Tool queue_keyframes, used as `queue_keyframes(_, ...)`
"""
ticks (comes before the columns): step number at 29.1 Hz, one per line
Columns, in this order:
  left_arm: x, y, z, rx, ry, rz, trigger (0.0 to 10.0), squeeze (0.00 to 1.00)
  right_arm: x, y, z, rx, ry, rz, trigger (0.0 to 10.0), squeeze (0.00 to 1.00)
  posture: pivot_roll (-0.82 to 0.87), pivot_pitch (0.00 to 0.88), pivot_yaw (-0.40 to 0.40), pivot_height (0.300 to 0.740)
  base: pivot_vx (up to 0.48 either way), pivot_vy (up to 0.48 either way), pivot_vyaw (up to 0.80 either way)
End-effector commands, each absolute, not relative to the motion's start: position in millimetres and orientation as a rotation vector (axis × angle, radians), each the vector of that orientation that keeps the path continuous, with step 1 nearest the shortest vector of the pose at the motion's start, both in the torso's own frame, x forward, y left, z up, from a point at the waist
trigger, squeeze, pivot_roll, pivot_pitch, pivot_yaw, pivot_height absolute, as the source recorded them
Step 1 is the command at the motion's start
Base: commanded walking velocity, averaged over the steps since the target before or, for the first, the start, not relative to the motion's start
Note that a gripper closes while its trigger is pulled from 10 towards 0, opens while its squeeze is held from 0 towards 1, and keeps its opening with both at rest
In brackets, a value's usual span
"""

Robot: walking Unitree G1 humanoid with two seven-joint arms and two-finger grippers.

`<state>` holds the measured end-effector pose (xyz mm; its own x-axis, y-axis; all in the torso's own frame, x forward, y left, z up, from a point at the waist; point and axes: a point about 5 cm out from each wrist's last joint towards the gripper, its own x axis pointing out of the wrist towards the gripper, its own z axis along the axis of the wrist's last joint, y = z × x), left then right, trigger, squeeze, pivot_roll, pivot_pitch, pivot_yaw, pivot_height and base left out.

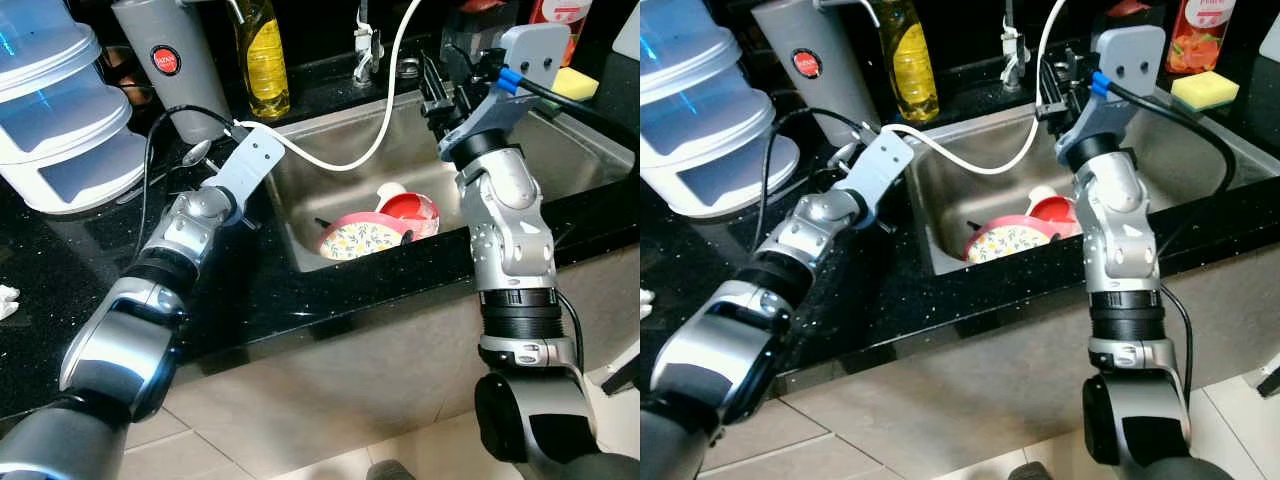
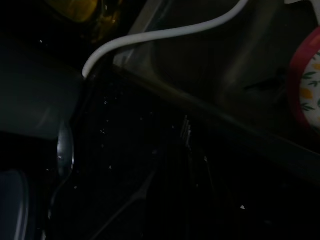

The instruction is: Kitchen organization

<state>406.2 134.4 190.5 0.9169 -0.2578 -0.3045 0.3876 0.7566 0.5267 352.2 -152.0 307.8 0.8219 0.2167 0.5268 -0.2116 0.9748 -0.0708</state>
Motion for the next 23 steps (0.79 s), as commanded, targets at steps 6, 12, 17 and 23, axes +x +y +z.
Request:
queue_keyframes(6, 403, 114, 223, 0.729, -0.065, -0.405, 10.0, 0.00, 354, -145, 310, -0.005, -0.562, 0.258, 10.0, 0.00, -0.19, 0.000, 0.109, 0.740, 0.000, 0.000, 0.00)
queue_keyframes(12, 394, 86, 266, 0.651, -0.322, -0.472, 10.0, 0.00, 353, -144, 312, -0.006, -0.569, 0.260, 10.0, 0.00, -0.20, 0.000, 0.114, 0.740, 0.000, 0.000, 0.00)
queue_keyframes(17, 392, 79, 276, 0.509, -0.342, -0.519, 10.0, 0.00, 352, -145, 313, -0.007, -0.575, 0.255, 10.0, 0.00, -0.20, 0.000, 0.119, 0.740, 0.000, 0.000, 0.00)
queue_keyframes(23, 393, 70, 240, 0.037, 0.045, -0.761, 10.0, 0.00, 351, -145, 315, -0.018, -0.582, 0.267, 10.0, 0.00, -0.21, 0.000, 0.127, 0.740, 0.000, 0.000, 0.00)
